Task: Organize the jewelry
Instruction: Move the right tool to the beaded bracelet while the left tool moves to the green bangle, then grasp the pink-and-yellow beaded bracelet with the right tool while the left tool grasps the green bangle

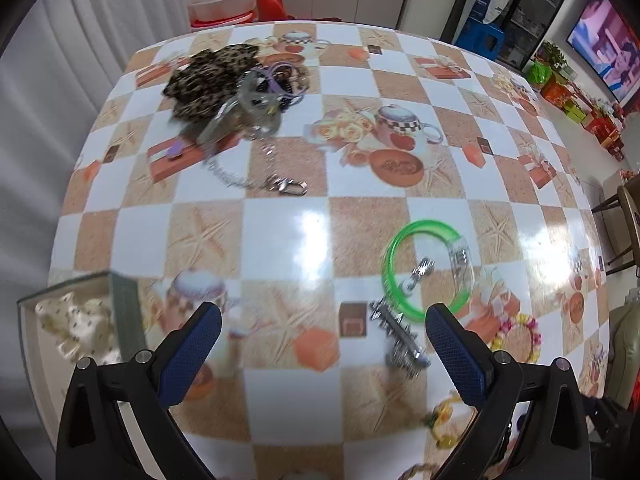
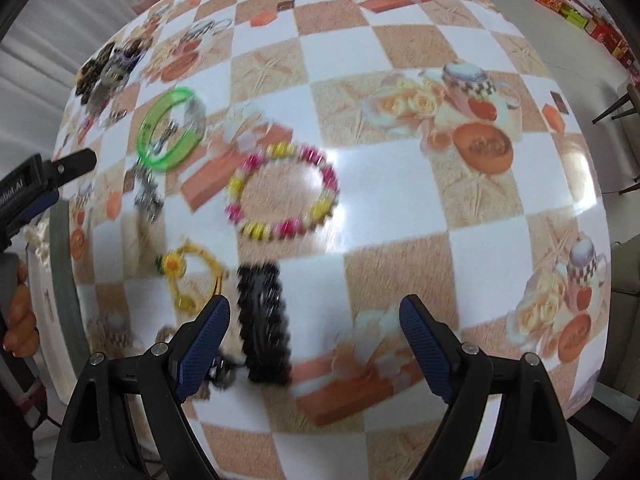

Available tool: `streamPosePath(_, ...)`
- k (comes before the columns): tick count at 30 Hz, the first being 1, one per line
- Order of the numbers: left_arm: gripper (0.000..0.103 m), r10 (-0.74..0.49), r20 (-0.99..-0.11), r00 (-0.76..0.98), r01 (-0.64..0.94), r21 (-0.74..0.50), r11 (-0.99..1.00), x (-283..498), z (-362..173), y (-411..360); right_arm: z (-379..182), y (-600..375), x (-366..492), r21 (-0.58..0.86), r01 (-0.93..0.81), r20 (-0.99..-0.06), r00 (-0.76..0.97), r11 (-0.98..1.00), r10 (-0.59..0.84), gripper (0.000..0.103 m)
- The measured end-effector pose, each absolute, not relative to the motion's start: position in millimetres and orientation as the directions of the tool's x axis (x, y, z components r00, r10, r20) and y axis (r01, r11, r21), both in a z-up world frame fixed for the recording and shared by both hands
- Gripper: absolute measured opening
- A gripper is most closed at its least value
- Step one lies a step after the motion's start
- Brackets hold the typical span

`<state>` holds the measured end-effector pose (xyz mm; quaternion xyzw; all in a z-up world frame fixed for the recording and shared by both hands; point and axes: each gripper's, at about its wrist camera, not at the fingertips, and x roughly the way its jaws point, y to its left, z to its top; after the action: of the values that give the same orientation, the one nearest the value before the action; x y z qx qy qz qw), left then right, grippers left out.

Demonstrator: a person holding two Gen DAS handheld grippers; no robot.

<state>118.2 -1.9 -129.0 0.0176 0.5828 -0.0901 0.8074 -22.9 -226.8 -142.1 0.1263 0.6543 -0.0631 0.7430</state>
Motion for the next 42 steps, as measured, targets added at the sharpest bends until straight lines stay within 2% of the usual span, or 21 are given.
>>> streamPosePath(2, 0.096, -0.129, -0.946, 0.298, 0.177, -0.078, 0.981, 125, -133, -9, -143, -234, -15, 0.11, 0.279, -0.983, 0.171, 0.954, 0.063, 0.088)
streamPosePath(8, 0.096, -0.14, -0.947, 0.289, 0.206, -0.081, 0.975, 140, -145, -27, -146, -245, 11, 0.061, 0.253, -0.981, 0.195, 0.966, 0.011, 0.082)
streamPosePath(11, 0.085, -0.144, -0.95, 0.277, 0.229, -0.08, 0.97, 146, -151, -38, -152, -246, 22, 0.041, 0.23, -0.981, 0.192, 0.972, -0.004, 0.077)
streamPosePath(15, 0.084, -0.147, -0.954, 0.26, 0.252, -0.08, 0.964, 154, -160, -49, -157, -242, 30, 0.007, 0.186, -0.98, 0.197, 0.983, -0.03, 0.074)
streamPosePath(18, 0.071, -0.148, -0.96, 0.24, 0.27, -0.08, 0.96, 158, -166, -57, -159, -235, 36, -0.028, 0.146, -0.977, 0.205, 0.989, -0.058, 0.074)
streamPosePath(23, 0.066, -0.122, -0.961, 0.248, 0.297, -0.044, 0.954, 159, -168, -67, -160, -226, 40, -0.056, 0.102, -0.972, 0.22, 0.993, -0.077, 0.071)
streamPosePath(24, 0.059, -0.114, -0.96, 0.255, 0.3, -0.034, 0.953, 159, -168, -68, -160, -226, 40, -0.055, 0.098, -0.973, 0.22, 0.994, -0.075, 0.071)
streamPosePath(28, 0.031, -0.125, -0.959, 0.255, 0.311, -0.041, 0.949, 160, -165, -65, -156, -221, 38, -0.05, 0.075, -0.971, 0.228, 0.996, -0.066, 0.054)
streamPosePath(29, 0.028, -0.125, -0.959, 0.254, 0.311, -0.041, 0.949, 161, -165, -65, -156, -219, 39, -0.051, 0.069, -0.972, 0.227, 0.996, -0.065, 0.05)
streamPosePath(30, 0.018, -0.128, -0.959, 0.254, 0.312, -0.044, 0.949, 160, -165, -63, -155, -217, 39, -0.051, 0.063, -0.972, 0.227, 0.997, -0.065, 0.047)
streamPosePath(31, 0.015, -0.135, -0.959, 0.25, 0.31, -0.053, 0.949, 160, -165, -62, -155, -216, 40, -0.051, 0.058, -0.972, 0.228, 0.997, -0.063, 0.042)
streamPosePath(33, 0.012, -0.151, -0.956, 0.25, 0.308, -0.069, 0.949, 159, -164, -62, -154, -210, 42, -0.053, 0.047, -0.971, 0.231, 0.998, -0.062, 0.025)
streamPosePath(34, 0.011, -0.156, -0.954, 0.256, 0.306, -0.073, 0.949, 157, -162, -62, -153, -210, 43, -0.052, 0.043, -0.971, 0.231, 0.998, -0.061, 0.011)
streamPosePath(42, 0.011, -0.205, -0.936, 0.284, 0.284, -0.122, 0.951, 145, -144, -52, -143, -220, 49, 0.058, 0.13, -0.966, 0.259, 0.99, 0.023, 0.01)
